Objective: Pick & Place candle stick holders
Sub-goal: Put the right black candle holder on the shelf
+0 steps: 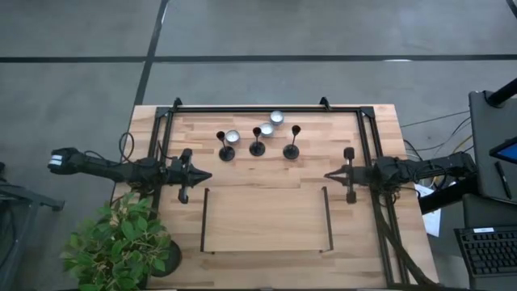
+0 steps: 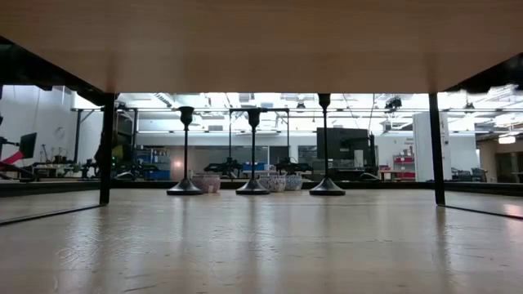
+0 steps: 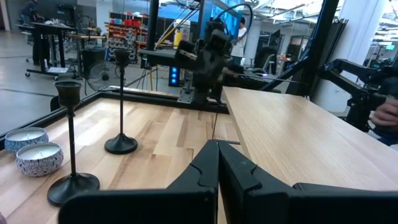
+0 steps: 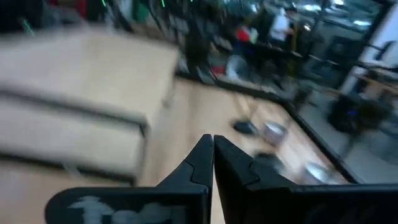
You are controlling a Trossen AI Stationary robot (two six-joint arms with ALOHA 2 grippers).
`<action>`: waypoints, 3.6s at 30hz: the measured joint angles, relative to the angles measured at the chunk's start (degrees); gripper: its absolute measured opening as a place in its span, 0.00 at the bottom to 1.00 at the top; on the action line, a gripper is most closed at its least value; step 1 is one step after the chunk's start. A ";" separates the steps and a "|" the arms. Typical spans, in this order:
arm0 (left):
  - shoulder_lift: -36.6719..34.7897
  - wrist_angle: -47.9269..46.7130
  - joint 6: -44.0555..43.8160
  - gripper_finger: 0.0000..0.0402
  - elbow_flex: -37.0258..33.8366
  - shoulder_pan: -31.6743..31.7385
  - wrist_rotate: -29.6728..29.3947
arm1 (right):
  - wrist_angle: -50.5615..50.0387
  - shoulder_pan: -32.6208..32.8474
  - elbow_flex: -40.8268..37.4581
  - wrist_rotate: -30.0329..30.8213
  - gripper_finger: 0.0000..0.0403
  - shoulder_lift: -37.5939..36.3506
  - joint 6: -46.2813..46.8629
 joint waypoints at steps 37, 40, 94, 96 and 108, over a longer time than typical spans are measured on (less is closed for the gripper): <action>0.00 -0.02 -0.01 0.00 0.00 -0.02 0.01 | 13.33 -10.24 3.38 15.80 0.19 17.01 16.28; 0.00 -0.02 0.00 0.00 0.00 -0.02 0.00 | 13.35 -16.51 7.33 10.18 0.30 24.39 16.31; 0.00 -0.04 -0.01 0.00 -0.01 0.00 0.01 | 18.14 -33.88 30.47 -10.24 0.09 67.58 16.58; 0.00 -0.03 0.00 0.00 -0.02 -0.02 0.02 | 18.07 -33.88 30.45 -10.24 0.07 67.41 16.45; 0.00 -0.02 -0.02 0.00 -0.02 0.00 0.02 | 17.02 -33.60 30.45 -10.52 0.05 60.32 16.67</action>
